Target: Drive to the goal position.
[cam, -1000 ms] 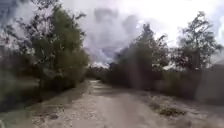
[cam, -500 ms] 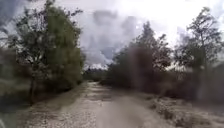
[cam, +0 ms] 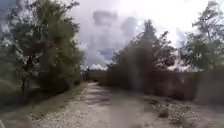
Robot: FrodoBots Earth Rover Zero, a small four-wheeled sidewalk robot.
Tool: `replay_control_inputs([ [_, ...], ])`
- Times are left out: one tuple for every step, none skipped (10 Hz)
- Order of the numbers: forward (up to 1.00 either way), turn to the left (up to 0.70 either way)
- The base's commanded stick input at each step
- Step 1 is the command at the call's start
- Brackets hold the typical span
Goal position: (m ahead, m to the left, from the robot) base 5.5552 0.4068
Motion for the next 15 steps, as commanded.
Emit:
replay_control_inputs([
  [0.85,0.14],
  [0.85,0.25],
  [0.85,0.15],
  [0.85,0.0],
  [0.85,0.0],
  [0.85,0.0],
  [0.85,0.0],
  [0.85,0.0],
  [0.85,0.0],
  [0.85,0.02],
  [0.85,0.07],
  [0.85,0.19],
  [0.85,0.28],
  [0.85,0.0],
  [0.85,0.0],
])
